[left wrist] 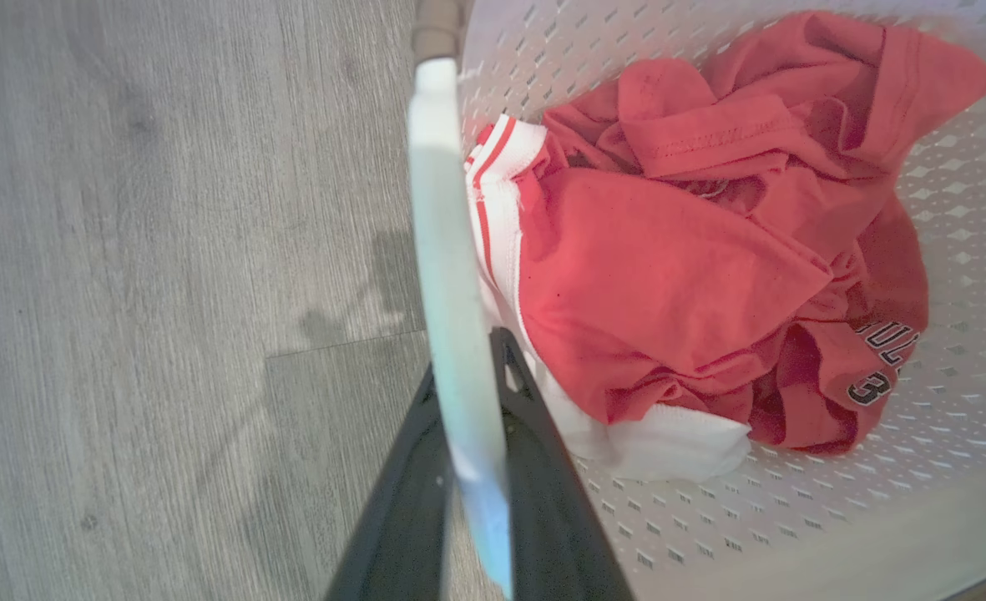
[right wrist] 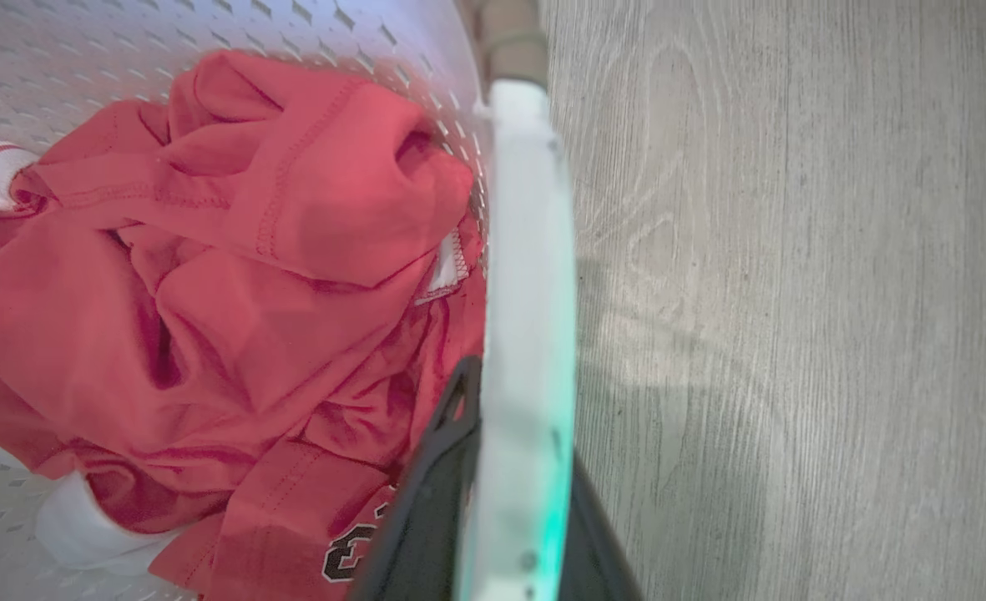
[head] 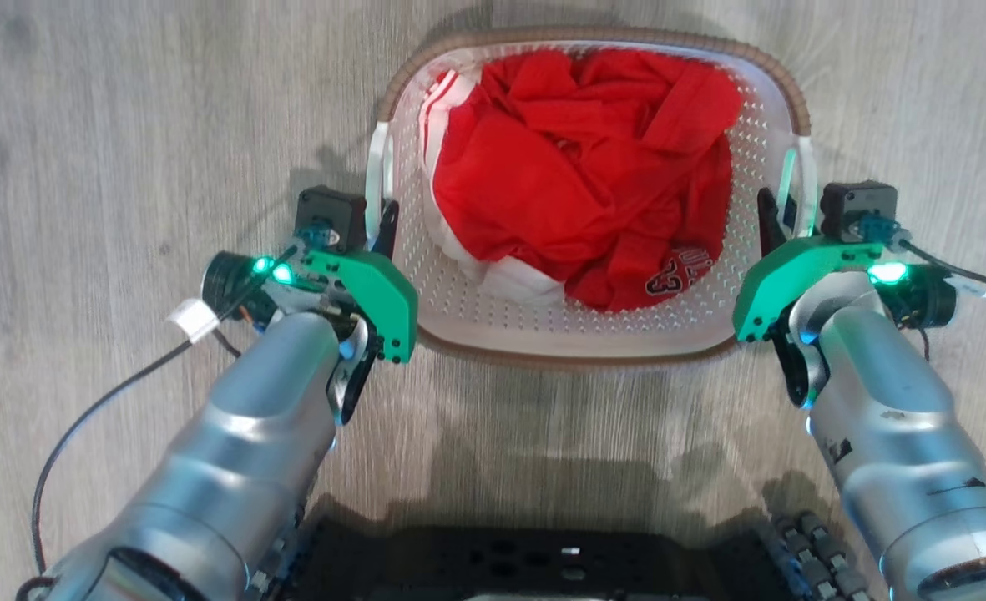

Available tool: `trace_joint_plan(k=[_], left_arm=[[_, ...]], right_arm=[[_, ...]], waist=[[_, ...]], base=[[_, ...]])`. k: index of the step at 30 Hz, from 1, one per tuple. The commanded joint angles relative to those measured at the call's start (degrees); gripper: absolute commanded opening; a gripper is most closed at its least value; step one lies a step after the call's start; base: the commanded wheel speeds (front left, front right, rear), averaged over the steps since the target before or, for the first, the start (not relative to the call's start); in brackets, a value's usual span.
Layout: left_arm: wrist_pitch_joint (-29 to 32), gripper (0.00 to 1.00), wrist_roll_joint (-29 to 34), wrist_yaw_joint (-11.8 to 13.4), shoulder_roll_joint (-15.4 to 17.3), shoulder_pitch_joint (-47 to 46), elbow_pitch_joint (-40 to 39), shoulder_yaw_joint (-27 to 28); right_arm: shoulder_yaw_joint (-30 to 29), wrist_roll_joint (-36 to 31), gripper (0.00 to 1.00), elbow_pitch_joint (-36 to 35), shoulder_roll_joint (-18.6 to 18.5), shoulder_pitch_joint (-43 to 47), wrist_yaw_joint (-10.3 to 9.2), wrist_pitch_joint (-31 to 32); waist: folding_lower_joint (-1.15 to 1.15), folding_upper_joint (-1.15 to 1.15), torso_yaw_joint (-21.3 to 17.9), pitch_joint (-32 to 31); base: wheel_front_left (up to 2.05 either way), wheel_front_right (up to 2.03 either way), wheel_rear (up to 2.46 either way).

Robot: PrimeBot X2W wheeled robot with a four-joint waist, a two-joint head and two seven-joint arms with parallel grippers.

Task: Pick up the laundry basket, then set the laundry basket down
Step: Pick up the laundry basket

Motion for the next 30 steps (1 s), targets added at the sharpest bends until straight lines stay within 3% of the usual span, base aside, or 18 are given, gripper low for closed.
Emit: trace_joint_plan(k=[1,16,30], left_arm=[[-0.6,0.0,-0.3,0.1,0.9,2.4,-0.5,0.1],[-0.3,0.0,-8.4,-1.4,0.9,7.7,6.4,-6.0],[7.0,0.0,-14.5,-3.4,0.9,12.1,10.6,-10.2]], right_arm=[[2.1,0.4,0.0,-0.2,1.3,1.7,0.13,-0.4],[14.0,12.1,0.0,9.6,1.3,3.9,0.13,1.6],[23.7,23.2,0.0,11.4,1.3,7.6,0.13,9.0]], waist=[[0.0,0.0,-0.2,-1.6],[0.0,0.0,-1.3,-13.9],[0.0,0.0,-2.2,-25.7]], base=[[0.0,0.0,0.0],[0.0,0.0,0.0],[0.0,0.0,0.0]])
